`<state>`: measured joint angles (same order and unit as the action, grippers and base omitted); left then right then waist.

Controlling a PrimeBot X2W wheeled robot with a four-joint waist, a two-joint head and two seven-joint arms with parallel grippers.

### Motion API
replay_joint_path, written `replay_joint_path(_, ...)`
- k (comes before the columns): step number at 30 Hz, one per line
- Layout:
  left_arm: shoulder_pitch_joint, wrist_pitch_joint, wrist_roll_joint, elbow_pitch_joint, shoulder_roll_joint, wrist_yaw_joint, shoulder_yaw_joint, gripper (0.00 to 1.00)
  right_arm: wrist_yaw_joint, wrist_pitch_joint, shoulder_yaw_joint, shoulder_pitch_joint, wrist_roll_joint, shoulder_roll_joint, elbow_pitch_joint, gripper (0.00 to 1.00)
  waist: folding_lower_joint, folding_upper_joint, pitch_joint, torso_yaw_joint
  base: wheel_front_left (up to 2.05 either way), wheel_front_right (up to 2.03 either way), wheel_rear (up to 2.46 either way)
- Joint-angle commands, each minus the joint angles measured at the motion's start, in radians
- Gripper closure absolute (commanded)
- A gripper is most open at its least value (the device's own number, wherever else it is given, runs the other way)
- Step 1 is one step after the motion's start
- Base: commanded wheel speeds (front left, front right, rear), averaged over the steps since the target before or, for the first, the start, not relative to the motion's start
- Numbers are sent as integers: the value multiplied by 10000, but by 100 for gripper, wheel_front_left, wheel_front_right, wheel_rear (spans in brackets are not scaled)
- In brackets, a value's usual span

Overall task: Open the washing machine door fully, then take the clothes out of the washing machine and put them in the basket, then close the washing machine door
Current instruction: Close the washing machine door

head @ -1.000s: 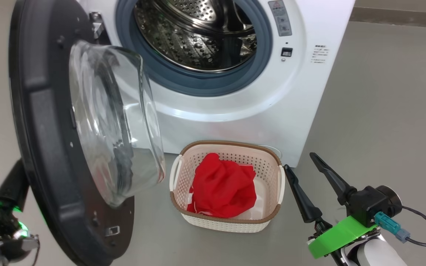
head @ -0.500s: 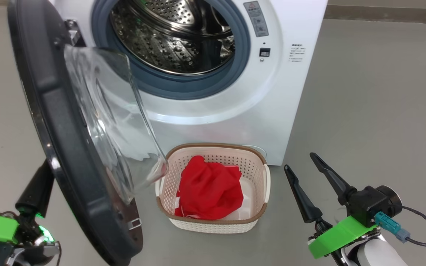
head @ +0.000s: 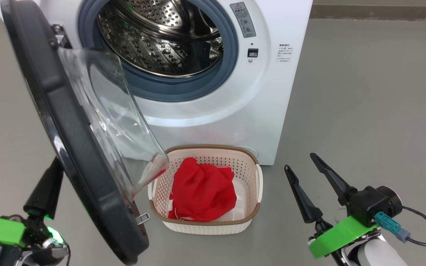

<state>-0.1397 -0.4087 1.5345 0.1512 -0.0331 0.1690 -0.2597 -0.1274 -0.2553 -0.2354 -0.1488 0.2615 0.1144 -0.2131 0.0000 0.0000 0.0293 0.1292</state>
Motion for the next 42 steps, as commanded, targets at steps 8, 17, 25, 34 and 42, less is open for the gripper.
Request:
replay_joint_path(8,199,574,-760,684,-401,-969,-317,0,-33,-65,-163,-196,114,17,232,0,0,0,4,106,0,0,0)
replay_joint_path(17,779,2963,-5079,731,-1349,-2585,130,0,-33,-65,-186,-262,155,10,265,0,0,0,128,186,0,0,0)
replay_joint_path(25,1200,5185,-8888,364,-1870,-2599,787,0,-33,-65,-195,-276,184,5,263,0,0,0,162,171,0,0,0)
replay_joint_path(34,1657,6509,-11634,-26,-1934,-1933,1363,0,-33,-65,-193,-266,199,-52,276,0,0,0,126,90,0,0,0)
replay_joint_path(42,2037,6695,-12404,-569,-1580,-1703,1231,0,-33,-65,-138,-201,194,-105,275,0,0,0,28,73,0,0,0)
